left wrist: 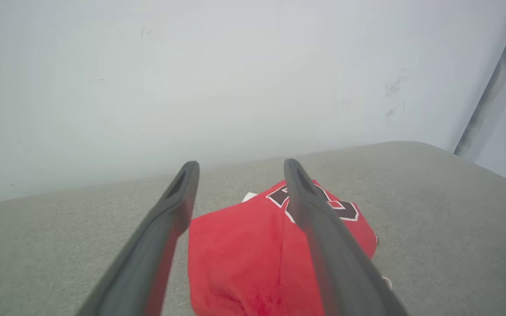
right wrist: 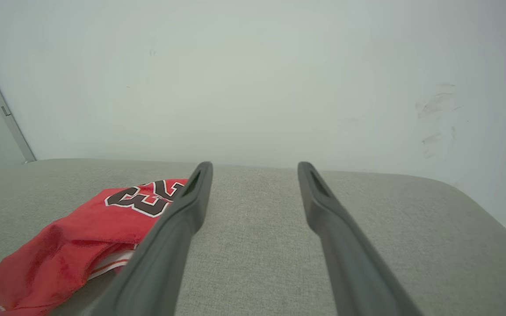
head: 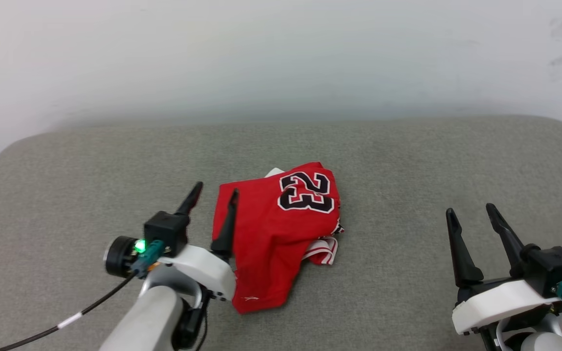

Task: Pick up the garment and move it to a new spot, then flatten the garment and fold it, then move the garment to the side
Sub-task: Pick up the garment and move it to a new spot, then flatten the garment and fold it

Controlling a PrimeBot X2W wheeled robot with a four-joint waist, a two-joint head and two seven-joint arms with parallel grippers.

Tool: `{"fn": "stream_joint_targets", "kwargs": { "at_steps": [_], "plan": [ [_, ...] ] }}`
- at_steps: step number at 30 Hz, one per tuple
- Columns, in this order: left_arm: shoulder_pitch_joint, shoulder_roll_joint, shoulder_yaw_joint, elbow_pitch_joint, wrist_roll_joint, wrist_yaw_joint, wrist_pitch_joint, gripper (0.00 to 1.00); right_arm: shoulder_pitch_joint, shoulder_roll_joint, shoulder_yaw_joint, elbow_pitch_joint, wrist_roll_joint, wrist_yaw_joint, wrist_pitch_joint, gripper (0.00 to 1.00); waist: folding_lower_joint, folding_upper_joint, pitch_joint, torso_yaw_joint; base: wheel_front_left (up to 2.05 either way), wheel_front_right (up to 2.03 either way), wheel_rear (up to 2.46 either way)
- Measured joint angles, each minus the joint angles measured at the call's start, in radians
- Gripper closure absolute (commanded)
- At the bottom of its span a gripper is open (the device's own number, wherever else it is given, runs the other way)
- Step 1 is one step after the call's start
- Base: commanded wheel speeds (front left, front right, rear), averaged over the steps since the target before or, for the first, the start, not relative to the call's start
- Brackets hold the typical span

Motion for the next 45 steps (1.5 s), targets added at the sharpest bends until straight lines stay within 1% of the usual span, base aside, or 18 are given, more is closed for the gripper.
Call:
{"fn": "stream_joint_targets", "kwargs": {
  "at_steps": [2,4,7,10,11,12,13,15,22,27,31,34,36,38,42,45],
  "plan": [
    [0.005,0.007,0.012,-0.016,0.002,0.007,0.0,0.0,0.001,0.0,-0.003,-0.002,0.0,0.0,0.0,0.0,0.0,0.0,-0.004,0.007,0.0,0.0,0.0],
    [0.035,0.04,0.051,-0.053,0.001,0.035,0.0,0.0,0.007,0.0,-0.011,-0.008,0.0,0.0,0.001,0.0,0.0,0.0,-0.013,0.023,0.0,0.0,0.0],
    [0.075,0.082,0.098,-0.09,0.001,0.059,-0.001,0.0,0.012,0.0,-0.012,-0.012,0.002,0.0,0.002,0.0,0.0,-0.0001,-0.02,0.029,0.0,0.0,0.0],
    [0.129,0.124,0.124,-0.113,-0.002,0.068,-0.002,0.0,0.019,0.0,-0.011,-0.013,0.006,0.0,0.002,0.0,0.0,-0.0001,-0.026,0.029,0.0,0.0,0.0],
    [0.129,0.124,0.124,-0.113,-0.002,0.068,-0.002,0.0,0.019,0.0,-0.011,-0.013,0.006,0.0,0.002,0.0,0.0,-0.0001,-0.026,0.029,0.0,0.0,0.0],
    [0.158,0.146,0.133,-0.125,-0.004,0.073,-0.002,0.0,0.025,0.0,-0.012,-0.012,0.01,0.0,0.004,0.0,0.0,0.0,-0.032,0.027,0.0,0.0,0.0],
    [0.171,0.154,0.135,-0.132,-0.004,0.077,-0.001,0.0,0.03,0.0,-0.012,-0.01,0.01,0.0,0.004,0.0,0.0,0.0,-0.035,0.026,0.0,0.0,0.0],
    [0.195,0.163,0.136,-0.147,-0.004,0.081,0.002,0.0,0.039,0.0,-0.014,-0.006,0.017,0.0,0.005,0.0,0.0,0.0,-0.041,0.024,0.0,0.0,0.0],
    [0.228,0.167,0.13,-0.186,-0.01,0.101,0.015,0.0,0.054,0.0,-0.02,0.001,0.031,0.0,0.006,0.0,0.0,0.0,-0.046,0.02,0.0,0.0,0.0],
    [0.235,0.168,0.131,-0.196,-0.012,0.103,0.019,0.0,0.055,0.0,-0.019,0.006,0.035,0.0,0.006,0.0,0.0,0.0,-0.044,0.017,0.0,0.0,0.0],
    [0.234,0.191,0.135,-0.203,-0.019,0.1,0.031,0.0,0.055,0.0,-0.016,0.008,0.035,0.0,0.006,0.0,0.0,0.0,-0.039,0.016,0.0,0.0,0.0],
    [0.206,0.199,0.121,-0.204,-0.019,0.079,0.068,0.0,0.055,0.0,-0.018,0.007,0.035,0.0,0.006,0.0,0.0,0.0,-0.032,0.02,0.0,0.0,0.0],
    [0.154,0.207,0.107,-0.201,-0.028,0.051,0.12,0.0,0.053,0.0,-0.017,0.005,0.035,0.0,0.01,0.0,0.0,0.0,-0.022,0.025,0.0,0.0,0.0],
    [0.086,0.217,0.087,-0.199,-0.031,0.015,0.181,0.0,0.048,0.0,-0.012,0.003,0.035,0.0,0.012,0.0,0.0,0.0,-0.011,0.028,0.0,0.0,0.0],
    [-0.042,0.24,0.044,-0.189,-0.058,-0.076,0.343,0.0,0.02,0.0,0.007,-0.007,0.034,0.0,0.014,0.0,0.0,0.0,0.025,0.025,0.0,0.0,0.0],
    [-0.116,0.256,0.019,-0.159,-0.086,-0.14,0.441,0.0,0.0,0.0,0.02,-0.007,0.034,0.0,0.013,0.0,0.0,0.0,0.06,0.016,0.0,0.0,0.0]
  ]
}}
